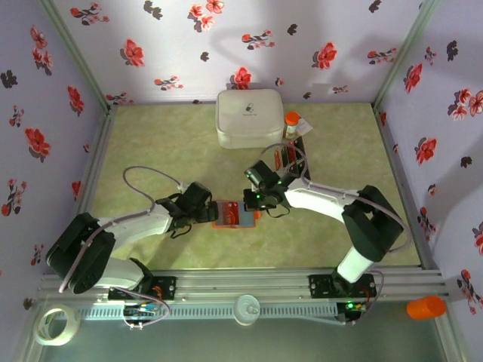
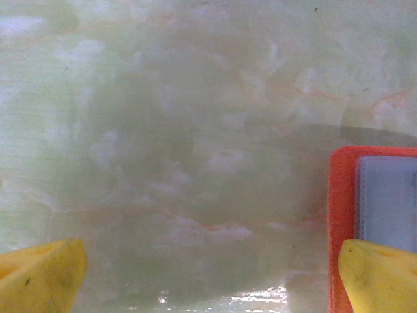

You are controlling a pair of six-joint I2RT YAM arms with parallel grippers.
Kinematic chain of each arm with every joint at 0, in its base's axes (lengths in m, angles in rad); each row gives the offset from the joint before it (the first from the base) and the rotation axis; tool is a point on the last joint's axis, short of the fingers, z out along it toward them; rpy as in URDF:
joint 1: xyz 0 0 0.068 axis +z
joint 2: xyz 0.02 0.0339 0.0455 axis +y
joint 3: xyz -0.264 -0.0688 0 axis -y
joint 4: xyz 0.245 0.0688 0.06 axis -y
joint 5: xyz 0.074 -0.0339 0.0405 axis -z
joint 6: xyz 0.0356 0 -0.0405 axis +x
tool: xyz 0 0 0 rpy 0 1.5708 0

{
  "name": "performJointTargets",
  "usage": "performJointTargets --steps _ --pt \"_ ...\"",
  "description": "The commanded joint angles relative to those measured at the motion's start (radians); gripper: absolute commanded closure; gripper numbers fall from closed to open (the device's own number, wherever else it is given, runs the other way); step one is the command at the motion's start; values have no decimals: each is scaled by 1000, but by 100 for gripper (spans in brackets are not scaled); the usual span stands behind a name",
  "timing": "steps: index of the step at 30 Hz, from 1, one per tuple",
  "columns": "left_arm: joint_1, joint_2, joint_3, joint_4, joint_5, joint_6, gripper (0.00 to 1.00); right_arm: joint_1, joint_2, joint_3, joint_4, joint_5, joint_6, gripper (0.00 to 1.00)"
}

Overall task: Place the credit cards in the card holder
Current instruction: Move the card holder to the center of the table, then insert the credit card into the card slot.

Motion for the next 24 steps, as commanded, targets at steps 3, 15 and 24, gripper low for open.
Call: performJointTargets --steps 3,15,24 --pt "-13 41 -3 5 -26 20 0 22 66 41 40 -35 31 100" --pt "-21 86 -17 34 -34 22 0 34 135 72 51 -44 40 100" --pt "-23 101 -26 58 -34 22 0 48 181 97 50 -54 45 100"
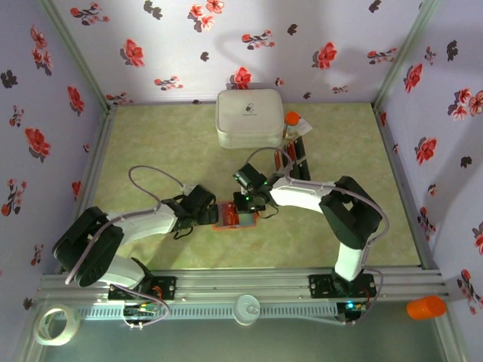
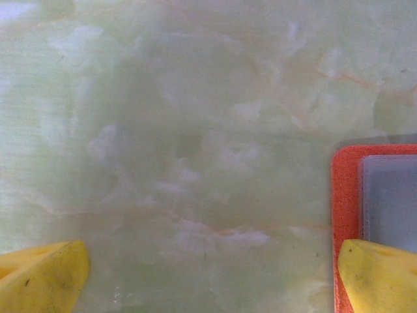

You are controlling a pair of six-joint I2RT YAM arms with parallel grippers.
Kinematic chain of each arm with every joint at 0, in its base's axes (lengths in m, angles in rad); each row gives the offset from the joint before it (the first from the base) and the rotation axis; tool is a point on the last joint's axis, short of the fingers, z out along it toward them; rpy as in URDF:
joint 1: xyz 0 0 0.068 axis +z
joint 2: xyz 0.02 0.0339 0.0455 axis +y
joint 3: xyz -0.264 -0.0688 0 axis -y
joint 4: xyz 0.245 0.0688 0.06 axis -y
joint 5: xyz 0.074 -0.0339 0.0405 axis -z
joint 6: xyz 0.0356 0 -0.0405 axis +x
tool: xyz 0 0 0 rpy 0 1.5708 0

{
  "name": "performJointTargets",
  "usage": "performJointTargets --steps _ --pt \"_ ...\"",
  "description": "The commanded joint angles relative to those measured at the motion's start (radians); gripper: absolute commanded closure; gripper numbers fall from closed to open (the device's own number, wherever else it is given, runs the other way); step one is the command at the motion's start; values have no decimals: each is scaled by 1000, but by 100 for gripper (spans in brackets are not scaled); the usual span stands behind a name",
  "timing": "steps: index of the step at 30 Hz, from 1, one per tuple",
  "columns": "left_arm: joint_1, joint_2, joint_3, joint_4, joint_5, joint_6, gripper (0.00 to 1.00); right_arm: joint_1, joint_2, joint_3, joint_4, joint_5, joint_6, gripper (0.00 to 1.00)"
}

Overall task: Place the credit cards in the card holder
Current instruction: Insert the credit card into the card slot.

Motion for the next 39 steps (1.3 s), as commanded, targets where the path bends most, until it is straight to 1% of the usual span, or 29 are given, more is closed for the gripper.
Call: performJointTargets --steps 1,16,26,30,34,39 --pt "-1 43 -26 43 14 18 0 13 34 29 -2 -15 22 100" --pt "-7 53 -37 66 16 17 0 48 68 59 6 -23 44 100" --pt "-12 49 -37 73 17 19 0 49 106 57 76 -78 102 100" --pt "-11 37 -32 64 19 18 0 50 98 48 82 -74 107 100" --pt "-8 -6 -21 31 8 19 0 45 70 40 74 -60 107 100" --pt "17 -49 -9 -15 0 2 0 38 35 35 52 -39 98 98"
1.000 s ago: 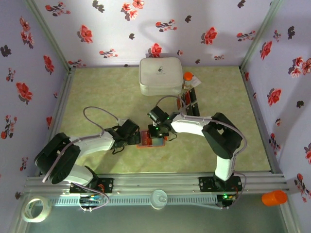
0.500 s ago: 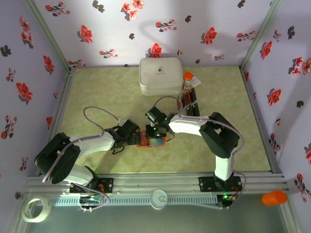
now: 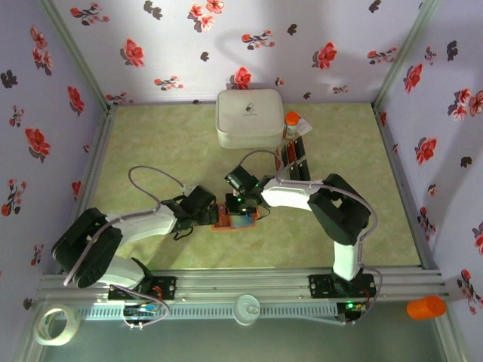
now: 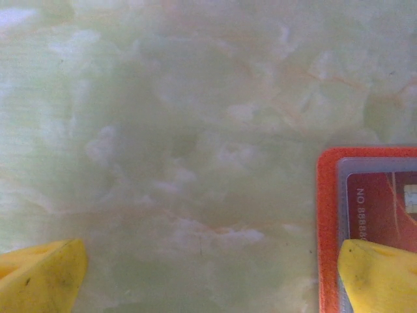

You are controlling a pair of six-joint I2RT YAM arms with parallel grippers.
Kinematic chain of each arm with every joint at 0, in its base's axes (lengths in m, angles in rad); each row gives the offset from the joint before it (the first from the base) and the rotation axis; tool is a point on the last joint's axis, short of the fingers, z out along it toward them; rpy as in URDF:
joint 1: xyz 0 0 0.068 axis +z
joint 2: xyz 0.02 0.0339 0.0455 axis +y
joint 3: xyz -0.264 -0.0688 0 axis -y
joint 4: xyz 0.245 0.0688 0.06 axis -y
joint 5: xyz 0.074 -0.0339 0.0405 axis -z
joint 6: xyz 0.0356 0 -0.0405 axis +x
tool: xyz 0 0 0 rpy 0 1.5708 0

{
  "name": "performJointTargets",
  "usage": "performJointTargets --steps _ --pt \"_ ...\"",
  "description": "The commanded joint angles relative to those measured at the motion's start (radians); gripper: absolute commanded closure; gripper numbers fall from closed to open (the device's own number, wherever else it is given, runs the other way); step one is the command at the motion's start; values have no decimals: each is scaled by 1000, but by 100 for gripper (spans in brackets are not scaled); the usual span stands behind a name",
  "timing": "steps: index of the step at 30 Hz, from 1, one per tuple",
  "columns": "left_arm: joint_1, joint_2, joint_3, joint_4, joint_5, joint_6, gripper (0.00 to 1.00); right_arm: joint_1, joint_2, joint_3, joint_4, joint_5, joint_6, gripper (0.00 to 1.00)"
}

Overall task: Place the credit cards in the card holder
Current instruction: Insert the credit card into the card slot.

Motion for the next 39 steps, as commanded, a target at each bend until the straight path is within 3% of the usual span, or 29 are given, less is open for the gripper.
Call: performJointTargets --steps 1,39 --pt "24 -31 -4 -21 6 0 0 -1 -45 -12 -7 10 4 98" --pt "44 79 -50 78 25 21 0 24 20 -2 -9 -4 -5 98"
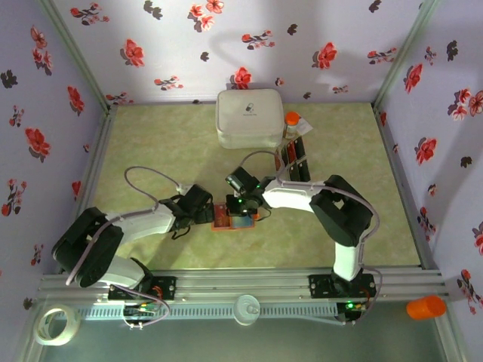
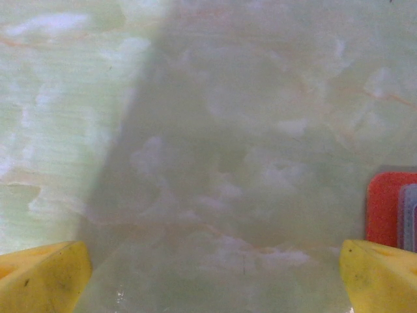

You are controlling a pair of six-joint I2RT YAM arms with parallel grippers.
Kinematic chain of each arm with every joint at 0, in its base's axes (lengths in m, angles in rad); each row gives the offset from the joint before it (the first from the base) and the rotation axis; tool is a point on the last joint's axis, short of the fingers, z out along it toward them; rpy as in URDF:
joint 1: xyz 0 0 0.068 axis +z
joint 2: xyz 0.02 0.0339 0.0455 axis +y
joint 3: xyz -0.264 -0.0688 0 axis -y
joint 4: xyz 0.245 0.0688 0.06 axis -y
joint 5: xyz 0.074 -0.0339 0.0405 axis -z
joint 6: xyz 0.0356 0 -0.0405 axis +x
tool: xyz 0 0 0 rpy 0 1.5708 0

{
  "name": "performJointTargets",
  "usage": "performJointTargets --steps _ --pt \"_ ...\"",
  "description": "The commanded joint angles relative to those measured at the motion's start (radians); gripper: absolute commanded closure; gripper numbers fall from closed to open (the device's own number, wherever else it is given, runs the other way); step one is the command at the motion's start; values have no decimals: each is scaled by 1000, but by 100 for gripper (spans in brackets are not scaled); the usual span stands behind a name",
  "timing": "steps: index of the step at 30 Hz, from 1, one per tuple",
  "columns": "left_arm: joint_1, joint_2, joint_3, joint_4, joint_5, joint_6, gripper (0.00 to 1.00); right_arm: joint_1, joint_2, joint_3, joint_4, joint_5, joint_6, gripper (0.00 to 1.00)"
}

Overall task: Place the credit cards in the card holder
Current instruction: Insert the credit card into the card slot.

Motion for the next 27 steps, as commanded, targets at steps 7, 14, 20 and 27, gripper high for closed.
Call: performJointTargets --steps 7,14,20,27 --pt "8 77 -47 95 57 21 0 27 47 27 -12 -17 -6 98" --pt "6 83 -60 117 68 21 0 35 59 25 25 -39 -15 98" --pt "6 76 -63 119 69 21 0 35 60 19 34 -53 5 98" --pt "9 27 -51 72 56 13 0 29 6 21 -6 -29 -2 96"
